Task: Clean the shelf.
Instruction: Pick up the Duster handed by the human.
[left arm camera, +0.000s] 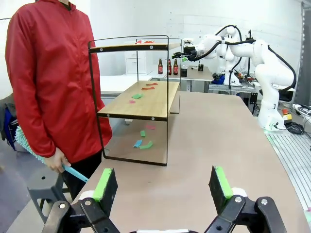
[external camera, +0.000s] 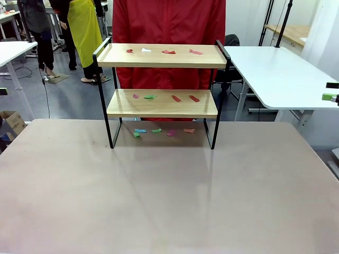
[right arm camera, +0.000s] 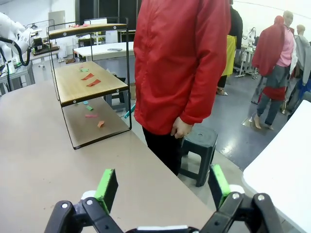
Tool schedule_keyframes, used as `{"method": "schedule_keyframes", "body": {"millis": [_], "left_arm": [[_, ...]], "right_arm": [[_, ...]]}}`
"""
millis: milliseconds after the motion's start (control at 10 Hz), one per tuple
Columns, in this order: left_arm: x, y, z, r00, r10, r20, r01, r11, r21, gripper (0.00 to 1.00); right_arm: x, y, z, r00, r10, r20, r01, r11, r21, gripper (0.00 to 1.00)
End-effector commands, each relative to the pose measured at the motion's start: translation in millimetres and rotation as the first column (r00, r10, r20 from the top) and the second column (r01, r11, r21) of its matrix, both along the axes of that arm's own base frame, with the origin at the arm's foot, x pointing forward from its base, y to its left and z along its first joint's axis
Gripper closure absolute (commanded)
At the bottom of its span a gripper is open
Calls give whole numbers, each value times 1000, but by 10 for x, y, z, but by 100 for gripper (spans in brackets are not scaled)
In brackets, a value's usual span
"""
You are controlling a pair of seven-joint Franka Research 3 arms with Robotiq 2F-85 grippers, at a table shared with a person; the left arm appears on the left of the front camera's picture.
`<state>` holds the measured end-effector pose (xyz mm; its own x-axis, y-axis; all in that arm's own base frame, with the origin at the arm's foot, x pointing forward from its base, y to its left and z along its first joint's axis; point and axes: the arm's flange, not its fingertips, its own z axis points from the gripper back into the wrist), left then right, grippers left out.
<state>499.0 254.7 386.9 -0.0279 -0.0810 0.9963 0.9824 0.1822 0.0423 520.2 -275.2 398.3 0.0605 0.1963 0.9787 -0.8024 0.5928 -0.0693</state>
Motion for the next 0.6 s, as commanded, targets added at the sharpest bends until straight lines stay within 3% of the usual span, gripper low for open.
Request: {"method": "schedule_keyframes", "body": {"millis": [0, 100, 500], "left_arm": [[26, 44, 32, 1000, 15, 21, -14, 999, -31, 0], [35, 40, 30, 1000, 19, -12, -19, 1000, -5, 0], [-3, 32, -6, 1000, 7, 1, -7, 1000, -2, 0]], "right_arm": [[39, -6, 83, 1000, -10, 8, 10, 1000, -22, 0], [0, 0, 0, 1000, 0, 0, 0, 1000, 0, 0], [0, 0, 0, 1000, 0, 0, 0, 1000, 0, 0]]}}
